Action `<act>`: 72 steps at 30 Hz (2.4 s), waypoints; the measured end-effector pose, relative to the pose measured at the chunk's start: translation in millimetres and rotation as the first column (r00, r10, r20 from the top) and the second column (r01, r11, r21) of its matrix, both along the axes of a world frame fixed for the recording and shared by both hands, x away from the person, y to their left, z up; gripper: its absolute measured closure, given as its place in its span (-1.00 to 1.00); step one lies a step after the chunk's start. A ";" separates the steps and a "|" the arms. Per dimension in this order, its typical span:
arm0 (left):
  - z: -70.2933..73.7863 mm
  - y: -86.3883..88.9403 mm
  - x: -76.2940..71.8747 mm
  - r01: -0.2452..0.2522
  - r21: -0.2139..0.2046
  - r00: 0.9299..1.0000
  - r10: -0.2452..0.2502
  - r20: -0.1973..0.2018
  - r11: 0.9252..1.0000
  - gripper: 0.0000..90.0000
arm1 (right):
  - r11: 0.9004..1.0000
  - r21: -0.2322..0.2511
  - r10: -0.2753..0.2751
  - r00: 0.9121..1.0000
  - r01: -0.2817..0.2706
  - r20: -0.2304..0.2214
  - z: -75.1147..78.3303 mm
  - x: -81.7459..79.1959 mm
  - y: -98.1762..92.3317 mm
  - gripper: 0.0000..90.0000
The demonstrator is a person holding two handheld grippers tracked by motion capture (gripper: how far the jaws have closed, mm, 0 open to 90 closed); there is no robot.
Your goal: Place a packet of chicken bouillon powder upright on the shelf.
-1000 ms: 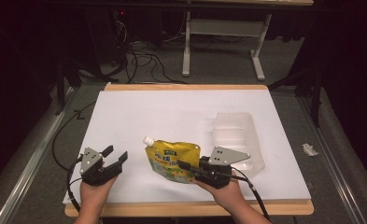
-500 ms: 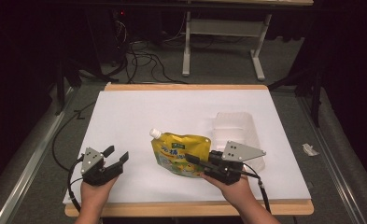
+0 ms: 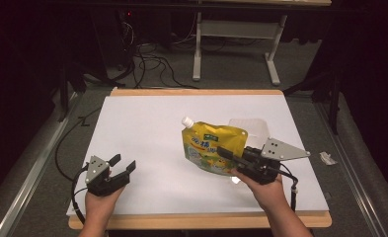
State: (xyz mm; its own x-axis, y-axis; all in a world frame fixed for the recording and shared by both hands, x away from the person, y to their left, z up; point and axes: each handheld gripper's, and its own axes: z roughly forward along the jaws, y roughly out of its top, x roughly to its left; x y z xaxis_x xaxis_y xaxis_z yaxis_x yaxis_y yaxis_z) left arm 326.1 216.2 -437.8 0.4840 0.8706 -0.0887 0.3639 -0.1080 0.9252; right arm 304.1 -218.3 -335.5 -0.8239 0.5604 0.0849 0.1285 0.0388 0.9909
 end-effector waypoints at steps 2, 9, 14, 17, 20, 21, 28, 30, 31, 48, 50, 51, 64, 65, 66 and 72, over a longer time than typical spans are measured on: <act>-0.4 -0.3 0.4 0.002 0.001 1.000 -0.002 -0.002 1.000 -0.15 | 1.000 0.001 -0.012 1.000 0.012 -0.004 -0.4 1.9 -5.9 0.90; -0.8 0.5 1.3 0.001 -0.001 1.000 -0.001 -0.004 1.000 -0.15 | 0.998 -0.024 -0.062 0.998 0.062 -0.011 -3.0 5.6 -23.9 0.90; -0.6 0.8 1.2 0.001 -0.005 1.000 -0.001 -0.004 1.000 -0.15 | 0.995 -0.010 -0.095 0.995 0.095 -0.011 -2.8 8.1 -37.0 0.90; -1.2 1.0 2.0 0.002 -0.004 1.000 -0.002 -0.006 1.000 -0.15 | 0.994 -0.011 -0.108 0.994 0.108 -0.015 -4.3 9.2 -42.5 0.90; -1.3 1.5 1.9 0.002 -0.004 1.000 -0.002 -0.008 1.000 -0.15 | 0.993 -0.011 -0.120 0.993 0.120 -0.017 -5.6 10.2 -48.0 0.90; -1.2 1.9 1.8 0.001 -0.004 1.000 -0.001 -0.008 1.000 -0.15 | 0.992 -0.011 -0.125 0.992 0.125 -0.018 -5.8 10.3 -50.0 0.90; -0.8 2.0 1.7 0.002 -0.001 1.000 -0.002 -0.006 1.000 -0.16 | 0.988 -0.017 -0.154 0.988 0.154 -0.020 -4.5 9.8 -65.9 0.91; -1.1 1.8 1.7 0.001 -0.002 1.000 -0.001 -0.006 1.000 -0.16 | 0.987 -0.013 -0.161 0.987 0.160 -0.018 -4.3 10.0 -70.4 0.91; -1.2 1.6 1.8 0.000 -0.002 1.000 0.000 -0.006 1.000 -0.16 | 0.987 -0.009 -0.162 0.987 0.161 -0.021 -4.1 9.8 -72.5 0.91; -2.3 1.6 3.0 -0.009 0.004 1.000 0.009 -0.012 1.000 -0.17 | 0.981 -0.018 -0.194 0.980 0.194 -0.048 -11.1 5.6 -92.9 0.91; -2.2 1.7 2.7 -0.009 0.004 1.000 0.009 -0.011 1.000 -0.17 | 0.981 -0.020 -0.192 0.980 0.191 -0.053 -11.3 5.4 -92.3 0.91; -2.1 1.9 2.5 -0.009 0.004 1.000 0.009 -0.011 1.000 -0.17 | 0.981 -0.020 -0.193 0.980 0.192 -0.053 -11.6 5.7 -92.0 0.91; -1.6 3.8 2.3 -0.012 0.002 1.000 0.012 -0.008 1.000 -0.17 | 0.981 -0.052 -0.190 0.979 0.186 -0.077 -20.8 9.2 -87.8 0.91; -1.7 3.8 2.4 -0.011 0.002 1.000 0.011 -0.008 1.000 -0.17 | 0.981 -0.053 -0.190 0.979 0.186 -0.079 -21.4 9.2 -87.5 0.91; -1.9 3.6 2.4 -0.011 0.003 1.000 0.011 -0.008 1.000 -0.17 | 0.980 -0.056 -0.193 0.978 0.189 -0.080 -22.3 9.2 -87.3 0.91; -2.7 2.1 3.2 -0.005 0.007 1.000 0.005 -0.013 1.000 -0.17 | 0.979 -0.064 -0.197 0.977 0.192 -0.086 -27.3 11.0 -86.2 0.91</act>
